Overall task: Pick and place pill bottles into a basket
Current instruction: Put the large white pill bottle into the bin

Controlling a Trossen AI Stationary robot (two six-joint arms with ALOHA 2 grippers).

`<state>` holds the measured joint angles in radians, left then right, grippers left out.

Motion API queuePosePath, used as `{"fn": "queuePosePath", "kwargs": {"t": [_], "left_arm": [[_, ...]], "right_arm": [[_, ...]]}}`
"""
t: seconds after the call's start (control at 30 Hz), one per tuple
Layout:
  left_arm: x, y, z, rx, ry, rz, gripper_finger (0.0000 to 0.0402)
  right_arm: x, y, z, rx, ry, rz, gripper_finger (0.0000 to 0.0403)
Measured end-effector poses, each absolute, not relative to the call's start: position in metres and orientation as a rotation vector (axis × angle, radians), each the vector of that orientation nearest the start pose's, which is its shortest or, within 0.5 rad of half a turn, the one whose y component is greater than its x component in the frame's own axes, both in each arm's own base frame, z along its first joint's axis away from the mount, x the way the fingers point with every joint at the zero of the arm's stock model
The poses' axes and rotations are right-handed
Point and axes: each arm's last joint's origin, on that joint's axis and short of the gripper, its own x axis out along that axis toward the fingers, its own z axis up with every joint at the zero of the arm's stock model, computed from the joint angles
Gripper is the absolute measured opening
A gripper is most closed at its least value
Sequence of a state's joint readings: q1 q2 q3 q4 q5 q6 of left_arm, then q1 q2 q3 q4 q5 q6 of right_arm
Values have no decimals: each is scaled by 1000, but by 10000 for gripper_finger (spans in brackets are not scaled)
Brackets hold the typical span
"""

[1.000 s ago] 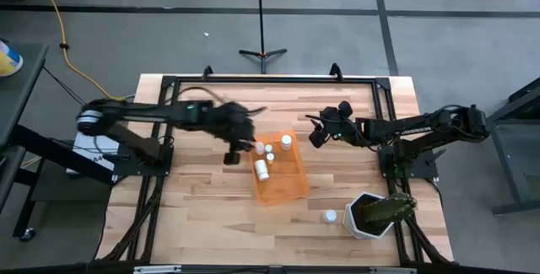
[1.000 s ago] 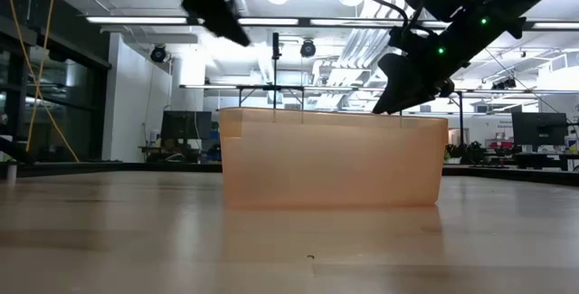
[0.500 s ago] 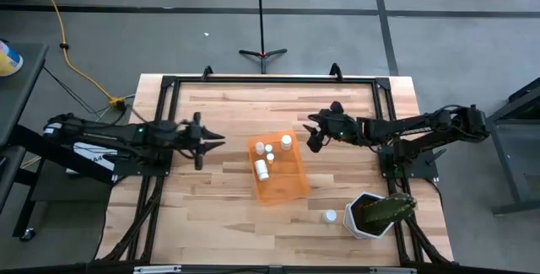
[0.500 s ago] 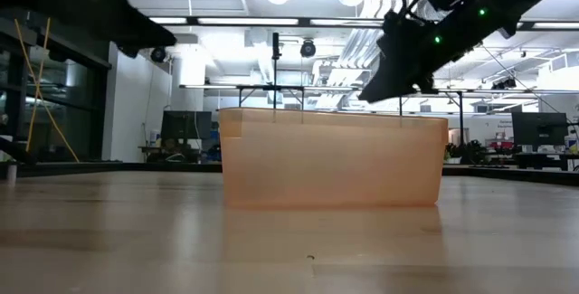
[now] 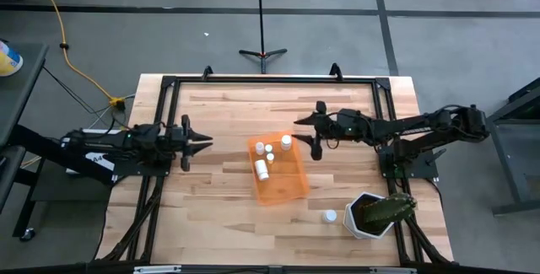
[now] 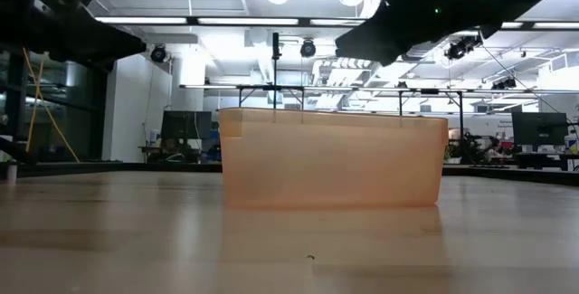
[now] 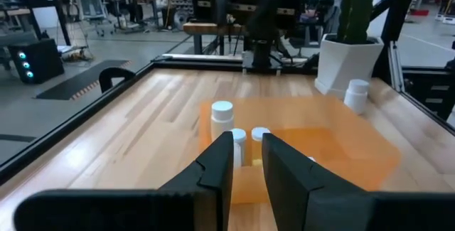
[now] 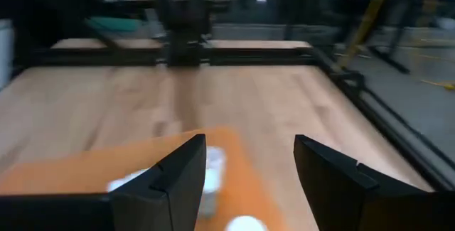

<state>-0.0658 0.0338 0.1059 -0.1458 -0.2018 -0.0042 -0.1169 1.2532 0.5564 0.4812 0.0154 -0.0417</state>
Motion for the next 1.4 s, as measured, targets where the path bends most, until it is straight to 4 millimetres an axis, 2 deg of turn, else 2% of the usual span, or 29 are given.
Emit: {"fn": "queuePosePath", "kwargs": {"t": [0.13, 0.27, 0.57, 0.8, 1.07, 1.23, 1.4], "left_arm": [[90, 0, 183, 5, 69, 139, 111], [90, 0, 182, 6, 79, 140, 111], [90, 0, 181, -11, 88, 157, 111], [90, 1, 179, -33, 105, 160, 111], [90, 1, 178, -33, 115, 160, 111], [89, 1, 176, -36, 135, 161, 111], [89, 1, 175, -36, 142, 161, 111]], "right_arm": [[260, -22, 222, -45, 228, 27, 205], [273, -10, 234, -56, 259, 80, 205], [314, 13, 274, -139, 642, 83, 211], [332, 42, 291, 1, 822, 103, 247], [319, 87, 284, 168, 1014, 88, 252], [306, 110, 281, 320, 1101, 16, 252], [289, 128, 276, 360, 1187, -97, 252]]}}
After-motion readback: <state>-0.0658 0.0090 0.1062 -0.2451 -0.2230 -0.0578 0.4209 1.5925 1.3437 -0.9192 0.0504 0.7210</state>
